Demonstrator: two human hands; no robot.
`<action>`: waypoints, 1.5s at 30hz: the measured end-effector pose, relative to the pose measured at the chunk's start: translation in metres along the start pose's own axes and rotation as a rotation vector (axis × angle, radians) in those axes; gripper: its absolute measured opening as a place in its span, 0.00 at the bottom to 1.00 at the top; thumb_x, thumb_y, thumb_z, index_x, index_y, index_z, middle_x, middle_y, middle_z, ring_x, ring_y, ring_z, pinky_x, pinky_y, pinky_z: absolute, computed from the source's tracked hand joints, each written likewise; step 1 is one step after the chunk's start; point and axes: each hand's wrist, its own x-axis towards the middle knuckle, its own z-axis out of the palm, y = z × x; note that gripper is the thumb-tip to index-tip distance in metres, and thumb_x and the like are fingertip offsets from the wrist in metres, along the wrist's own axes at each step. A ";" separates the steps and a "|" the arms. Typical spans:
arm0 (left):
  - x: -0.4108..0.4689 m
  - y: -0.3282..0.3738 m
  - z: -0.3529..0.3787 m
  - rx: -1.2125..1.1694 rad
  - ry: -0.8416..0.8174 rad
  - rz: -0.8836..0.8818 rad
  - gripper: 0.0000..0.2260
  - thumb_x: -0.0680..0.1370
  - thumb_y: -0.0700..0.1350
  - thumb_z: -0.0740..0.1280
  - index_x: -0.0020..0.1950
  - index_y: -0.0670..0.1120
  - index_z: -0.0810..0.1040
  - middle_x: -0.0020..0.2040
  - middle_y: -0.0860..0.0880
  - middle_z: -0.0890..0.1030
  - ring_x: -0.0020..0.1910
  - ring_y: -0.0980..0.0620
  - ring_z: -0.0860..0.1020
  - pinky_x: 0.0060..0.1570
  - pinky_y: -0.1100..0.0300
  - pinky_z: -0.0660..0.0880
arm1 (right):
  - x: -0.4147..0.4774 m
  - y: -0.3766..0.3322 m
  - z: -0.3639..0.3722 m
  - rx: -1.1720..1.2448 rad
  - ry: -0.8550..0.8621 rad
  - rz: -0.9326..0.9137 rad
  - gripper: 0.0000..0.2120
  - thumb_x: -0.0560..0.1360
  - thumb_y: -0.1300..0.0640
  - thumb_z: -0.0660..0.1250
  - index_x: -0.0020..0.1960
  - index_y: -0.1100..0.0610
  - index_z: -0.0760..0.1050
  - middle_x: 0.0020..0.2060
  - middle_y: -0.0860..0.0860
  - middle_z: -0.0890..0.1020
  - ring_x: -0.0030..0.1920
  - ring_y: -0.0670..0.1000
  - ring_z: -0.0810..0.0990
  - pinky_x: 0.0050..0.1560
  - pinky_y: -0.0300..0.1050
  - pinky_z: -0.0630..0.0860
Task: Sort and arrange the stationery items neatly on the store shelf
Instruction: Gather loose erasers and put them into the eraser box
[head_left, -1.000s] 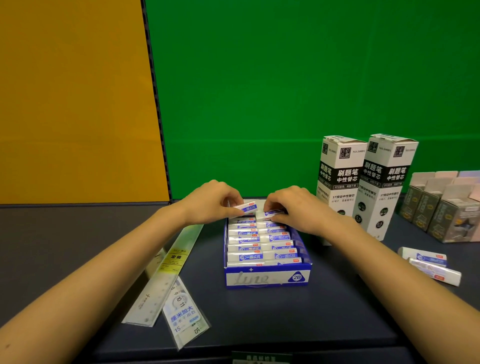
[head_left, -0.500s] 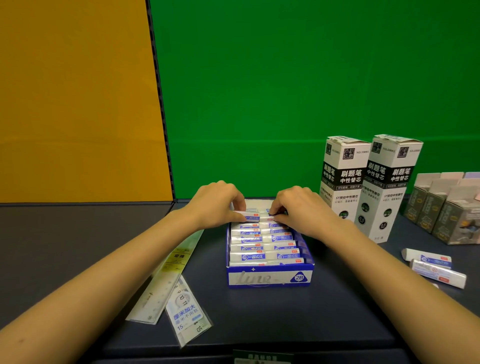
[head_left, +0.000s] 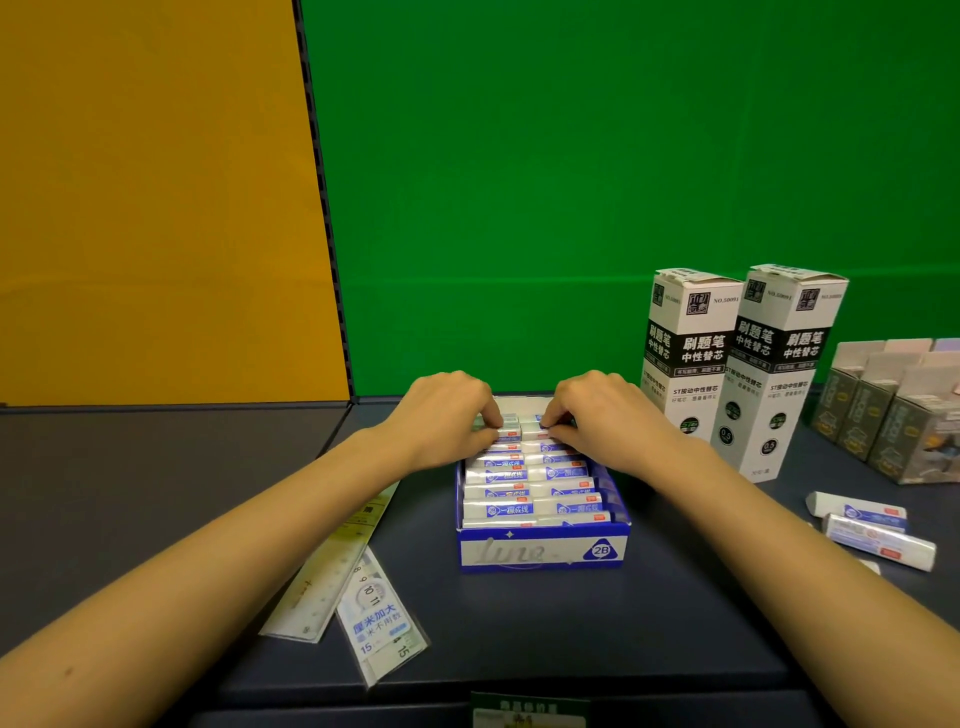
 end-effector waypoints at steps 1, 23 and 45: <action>0.001 0.000 0.000 -0.014 -0.006 -0.001 0.10 0.75 0.49 0.65 0.53 0.51 0.82 0.55 0.51 0.82 0.53 0.48 0.78 0.42 0.59 0.68 | 0.000 -0.001 0.000 -0.004 0.001 0.001 0.11 0.76 0.55 0.62 0.54 0.51 0.80 0.53 0.50 0.83 0.52 0.54 0.79 0.50 0.47 0.75; -0.032 0.069 -0.044 -0.259 0.022 0.262 0.09 0.78 0.51 0.60 0.52 0.50 0.78 0.50 0.53 0.82 0.42 0.55 0.75 0.46 0.57 0.74 | -0.110 0.014 -0.052 0.121 0.076 0.094 0.11 0.76 0.53 0.63 0.56 0.46 0.79 0.52 0.43 0.83 0.51 0.43 0.80 0.54 0.44 0.77; 0.010 0.233 0.014 -0.167 -0.347 0.009 0.23 0.77 0.59 0.56 0.58 0.39 0.69 0.60 0.40 0.69 0.58 0.44 0.68 0.60 0.54 0.65 | -0.179 0.166 -0.034 0.156 -0.228 0.104 0.23 0.75 0.41 0.60 0.65 0.52 0.70 0.57 0.53 0.77 0.56 0.51 0.74 0.58 0.46 0.70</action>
